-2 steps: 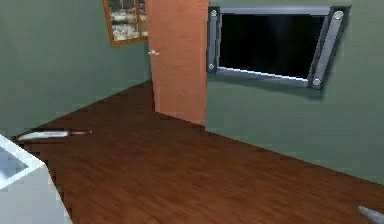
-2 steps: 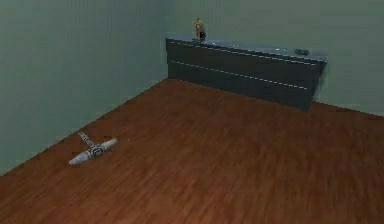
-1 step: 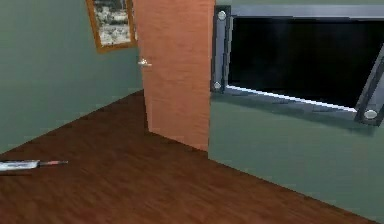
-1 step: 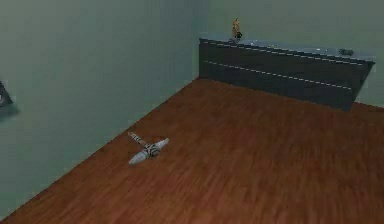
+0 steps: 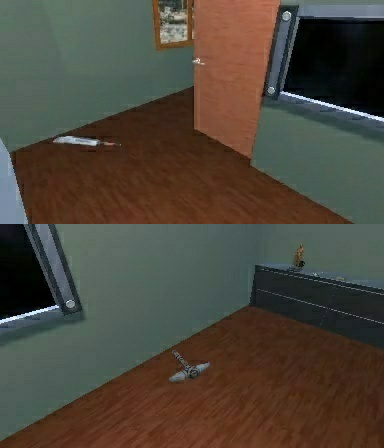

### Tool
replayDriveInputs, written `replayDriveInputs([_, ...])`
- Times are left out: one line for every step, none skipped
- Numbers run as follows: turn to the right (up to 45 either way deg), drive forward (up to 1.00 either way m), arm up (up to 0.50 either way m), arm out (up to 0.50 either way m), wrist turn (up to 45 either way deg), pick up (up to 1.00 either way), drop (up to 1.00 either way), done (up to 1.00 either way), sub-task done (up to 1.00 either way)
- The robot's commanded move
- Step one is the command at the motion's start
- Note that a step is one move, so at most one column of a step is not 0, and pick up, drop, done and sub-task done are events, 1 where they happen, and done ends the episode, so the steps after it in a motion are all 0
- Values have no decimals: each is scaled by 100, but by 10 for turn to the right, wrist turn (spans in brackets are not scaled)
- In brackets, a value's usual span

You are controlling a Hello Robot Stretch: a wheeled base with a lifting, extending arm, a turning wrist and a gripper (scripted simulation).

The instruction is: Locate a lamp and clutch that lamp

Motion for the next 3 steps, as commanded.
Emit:
replayDriveInputs([0, 50, 0, 0, 0, 0, 0, 0, 0])
replayDriveInputs([-390, 0, 0, 0, 0, 0, 0, 0, 0])
replayDriveInputs([0, 10, 0, 0, 0, 0, 0, 0, 0])
